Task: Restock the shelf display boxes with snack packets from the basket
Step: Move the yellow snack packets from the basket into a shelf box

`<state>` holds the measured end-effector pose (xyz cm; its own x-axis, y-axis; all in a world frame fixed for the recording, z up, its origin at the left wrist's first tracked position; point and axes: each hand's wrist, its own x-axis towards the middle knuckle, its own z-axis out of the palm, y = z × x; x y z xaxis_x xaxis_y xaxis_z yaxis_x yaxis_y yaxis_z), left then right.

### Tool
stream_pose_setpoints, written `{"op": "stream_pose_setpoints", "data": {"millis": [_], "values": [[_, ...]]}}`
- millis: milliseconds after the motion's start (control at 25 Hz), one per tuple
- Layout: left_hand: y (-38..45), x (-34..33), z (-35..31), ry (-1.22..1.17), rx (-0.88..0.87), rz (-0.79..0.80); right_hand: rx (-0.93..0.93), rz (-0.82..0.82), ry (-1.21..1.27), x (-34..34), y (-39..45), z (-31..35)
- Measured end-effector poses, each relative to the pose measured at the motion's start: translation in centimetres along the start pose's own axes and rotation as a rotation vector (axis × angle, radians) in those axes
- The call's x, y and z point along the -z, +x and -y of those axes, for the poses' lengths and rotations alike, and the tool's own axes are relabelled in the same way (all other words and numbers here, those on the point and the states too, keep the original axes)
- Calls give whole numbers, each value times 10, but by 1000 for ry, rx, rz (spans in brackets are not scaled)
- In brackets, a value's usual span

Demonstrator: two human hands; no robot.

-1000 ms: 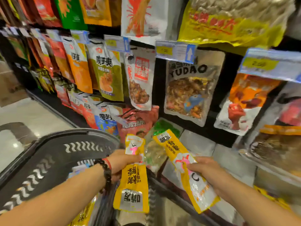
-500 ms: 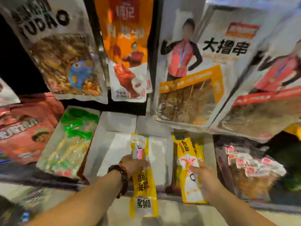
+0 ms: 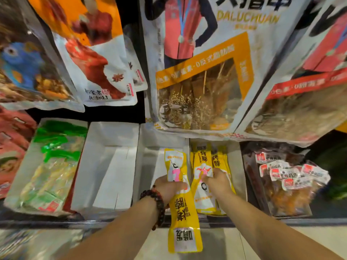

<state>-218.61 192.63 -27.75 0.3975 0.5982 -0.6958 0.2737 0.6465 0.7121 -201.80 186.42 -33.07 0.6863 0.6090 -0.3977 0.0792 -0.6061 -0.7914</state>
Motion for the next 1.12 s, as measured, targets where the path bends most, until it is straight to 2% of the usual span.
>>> {"op": "stream_pose_setpoints", "data": {"millis": [200,320,440,600,760,840,880,960,1040,1120], "values": [[8,-3,8,35,9,0,165,62,-209,2,-4,-7],[9,-4,10,34,18,1,179,60,-342,0,1,-15],[8,-7,11,23,4,18,109,51,-424,-2,5,-14],[4,-8,8,5,-14,58,108,25,-391,3,0,-6],[2,-7,4,-41,-46,109,127,58,-262,25,-10,-1],[2,-7,4,5,-78,143,104,42,-118,39,-13,4],[2,-6,3,80,-105,166,127,40,-70,45,-15,9],[0,-4,-6,400,-193,242,381,7,-180,59,-21,23],[-7,-9,-25,844,-274,357,787,24,-459,71,-29,41],[-17,-21,-49,1332,-384,438,1082,85,-767,79,-35,55]]}}
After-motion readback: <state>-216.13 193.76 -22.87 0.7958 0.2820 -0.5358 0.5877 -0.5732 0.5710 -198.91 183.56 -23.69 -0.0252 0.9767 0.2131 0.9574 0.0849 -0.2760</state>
